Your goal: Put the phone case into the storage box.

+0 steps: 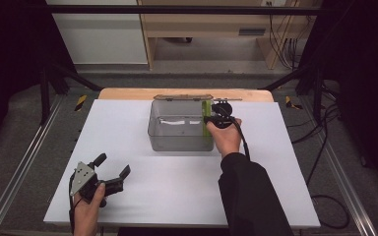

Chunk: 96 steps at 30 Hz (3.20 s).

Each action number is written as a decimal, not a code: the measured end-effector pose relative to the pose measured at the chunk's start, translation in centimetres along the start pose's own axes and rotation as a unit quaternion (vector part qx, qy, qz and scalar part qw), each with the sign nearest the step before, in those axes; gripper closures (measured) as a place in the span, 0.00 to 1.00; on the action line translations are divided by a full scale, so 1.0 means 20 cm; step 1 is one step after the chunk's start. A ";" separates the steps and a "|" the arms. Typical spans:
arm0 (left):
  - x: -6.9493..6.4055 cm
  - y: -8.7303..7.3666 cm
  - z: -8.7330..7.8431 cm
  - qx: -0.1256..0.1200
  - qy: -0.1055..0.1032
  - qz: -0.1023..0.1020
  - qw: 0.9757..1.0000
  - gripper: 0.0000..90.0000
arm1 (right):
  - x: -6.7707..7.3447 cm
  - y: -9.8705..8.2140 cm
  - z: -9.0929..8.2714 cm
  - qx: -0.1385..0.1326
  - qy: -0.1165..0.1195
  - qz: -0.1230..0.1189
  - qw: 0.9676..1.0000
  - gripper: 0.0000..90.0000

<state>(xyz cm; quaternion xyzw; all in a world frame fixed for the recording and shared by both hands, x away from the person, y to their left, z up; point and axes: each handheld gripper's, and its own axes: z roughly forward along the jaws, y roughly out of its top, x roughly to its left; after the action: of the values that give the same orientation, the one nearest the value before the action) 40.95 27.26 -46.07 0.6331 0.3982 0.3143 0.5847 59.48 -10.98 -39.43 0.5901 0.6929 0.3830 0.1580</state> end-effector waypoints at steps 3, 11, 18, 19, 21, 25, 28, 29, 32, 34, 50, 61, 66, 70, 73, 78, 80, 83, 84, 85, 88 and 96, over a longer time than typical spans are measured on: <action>0.00 0.00 0.00 0.000 0.000 0.000 1.000 0.02 | 0.00 0.00 0.00 -0.002 0.001 -0.008 1.000 0.84; 0.00 0.00 0.00 0.000 0.000 0.000 1.000 0.02 | 0.01 0.00 0.01 -0.004 -0.018 -0.017 1.000 0.81; 0.00 0.00 0.00 0.000 0.000 0.000 1.000 0.02 | 0.01 0.00 0.00 -0.006 -0.028 -0.020 0.999 0.78; 0.00 0.00 0.00 0.000 0.000 0.000 1.000 0.02 | 0.01 0.00 0.00 -0.007 -0.028 -0.020 0.999 0.78; 0.00 0.00 0.00 0.000 0.000 0.000 1.000 0.02 | 0.01 0.00 -0.01 -0.013 -0.030 -0.023 0.999 0.78; 0.00 0.00 0.00 0.002 -0.001 0.001 1.000 0.02 | 0.01 0.00 -0.03 -0.025 -0.028 -0.022 0.999 0.77; -0.01 0.00 0.00 0.001 -0.003 0.001 1.000 0.02 | 0.01 0.00 -0.05 -0.035 -0.025 -0.026 0.999 0.77; -0.01 0.00 0.00 0.000 -0.003 0.000 1.000 0.02 | 0.01 0.01 -0.06 -0.040 -0.021 -0.023 0.999 0.77; -0.01 0.00 0.00 0.000 -0.003 0.000 1.000 0.02 | 0.03 0.01 -0.08 -0.056 -0.008 -0.020 0.998 0.77; -0.01 0.00 0.00 0.000 -0.003 -0.001 1.000 0.02 | 0.03 0.01 -0.09 -0.059 -0.004 -0.020 0.998 0.76; 0.00 0.00 0.00 -0.002 0.005 -0.002 1.000 0.02 | 0.06 0.01 -0.14 -0.091 0.016 -0.035 0.995 0.59; 0.00 0.00 0.00 -0.002 0.005 -0.002 1.000 0.02 | 0.08 0.01 -0.14 -0.125 0.028 -0.043 0.991 0.32; 0.00 0.00 0.00 -0.003 0.005 -0.002 1.000 0.02 | 0.08 0.02 -0.15 -0.144 0.033 -0.043 0.988 0.22; 0.00 0.00 0.00 -0.003 0.005 -0.002 1.000 0.02 | 0.09 0.01 -0.15 -0.160 0.027 -0.061 0.985 0.17; 0.00 0.00 0.00 -0.003 0.005 -0.001 1.000 0.02 | 0.10 0.01 -0.16 -0.166 0.032 -0.058 0.984 0.15; 0.01 0.00 0.00 -0.004 0.003 -0.001 1.000 0.01 | 0.10 0.02 -0.17 -0.174 0.030 -0.061 0.982 0.14; 0.01 0.00 0.00 -0.004 0.004 -0.001 1.000 0.01 | 0.10 0.02 -0.17 -0.173 0.029 -0.062 0.982 0.14; 0.01 0.00 0.00 -0.004 0.003 -0.001 1.000 0.01 | 0.10 0.02 -0.17 -0.175 0.024 -0.065 0.982 0.14; 0.01 0.00 0.00 -0.004 0.003 -0.001 1.000 0.01 | 0.10 0.02 -0.17 -0.178 0.024 -0.066 0.982 0.14; 0.01 0.00 0.00 -0.004 0.003 -0.001 1.000 0.01 | 0.11 0.02 -0.17 -0.180 0.023 -0.066 0.981 0.14; 0.01 0.00 0.00 -0.004 0.003 0.000 1.000 0.01 | 0.11 0.02 -0.17 -0.189 0.019 -0.073 0.979 0.13; 0.01 0.00 0.00 -0.004 0.002 0.000 1.000 0.01 | 0.12 0.01 -0.18 -0.210 0.007 -0.090 0.974 0.11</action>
<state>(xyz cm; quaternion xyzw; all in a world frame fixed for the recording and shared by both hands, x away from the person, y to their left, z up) 40.94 27.40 -46.06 0.6299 0.3984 0.3171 0.5865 56.68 -9.94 -36.36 0.4761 0.6487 0.5079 0.3074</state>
